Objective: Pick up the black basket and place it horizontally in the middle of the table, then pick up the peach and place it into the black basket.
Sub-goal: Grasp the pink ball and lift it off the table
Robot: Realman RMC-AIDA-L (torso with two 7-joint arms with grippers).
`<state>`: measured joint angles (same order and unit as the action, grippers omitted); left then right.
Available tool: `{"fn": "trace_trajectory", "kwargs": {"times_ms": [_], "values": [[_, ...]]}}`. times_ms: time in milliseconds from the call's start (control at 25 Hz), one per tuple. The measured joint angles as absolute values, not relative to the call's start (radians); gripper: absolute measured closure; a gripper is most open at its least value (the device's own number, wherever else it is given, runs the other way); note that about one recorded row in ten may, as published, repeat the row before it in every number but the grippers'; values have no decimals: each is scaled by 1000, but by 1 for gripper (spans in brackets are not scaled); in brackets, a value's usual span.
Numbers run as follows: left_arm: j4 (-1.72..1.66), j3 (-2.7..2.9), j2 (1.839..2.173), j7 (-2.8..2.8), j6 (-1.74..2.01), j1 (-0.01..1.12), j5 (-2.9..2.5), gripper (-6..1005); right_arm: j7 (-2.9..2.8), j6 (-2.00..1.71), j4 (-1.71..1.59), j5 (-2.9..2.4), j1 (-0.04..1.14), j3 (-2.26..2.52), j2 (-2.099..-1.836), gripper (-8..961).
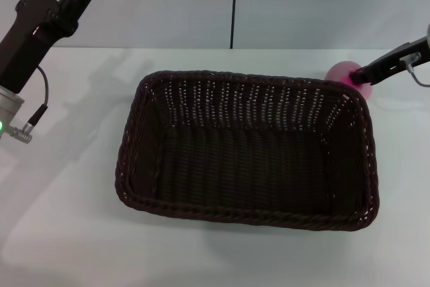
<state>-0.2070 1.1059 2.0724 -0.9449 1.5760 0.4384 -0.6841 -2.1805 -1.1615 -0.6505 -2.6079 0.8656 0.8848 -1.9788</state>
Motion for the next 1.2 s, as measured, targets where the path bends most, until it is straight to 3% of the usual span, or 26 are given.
{"fn": "trace_trajectory", "kwargs": {"times_ms": [360, 600, 960, 1200], "values": [[-195, 1106, 2072, -945, 1575, 433, -682, 398, -2166, -1158, -647, -2603, 868, 885, -1983, 901], [-180, 1106, 2072, -945, 1578, 431, -682, 398, -2163, -1161, -648, -2603, 864, 885, -1984, 938], [-169, 1106, 2072, -945, 1586, 433, -683, 398, -2149, -1170, -765, -2541, 799, 877, -2012, 937], [-169, 1106, 2072, -945, 1587, 431, -683, 398, -2139, -1186, -820, -2486, 767, 878, -2013, 937]]}}
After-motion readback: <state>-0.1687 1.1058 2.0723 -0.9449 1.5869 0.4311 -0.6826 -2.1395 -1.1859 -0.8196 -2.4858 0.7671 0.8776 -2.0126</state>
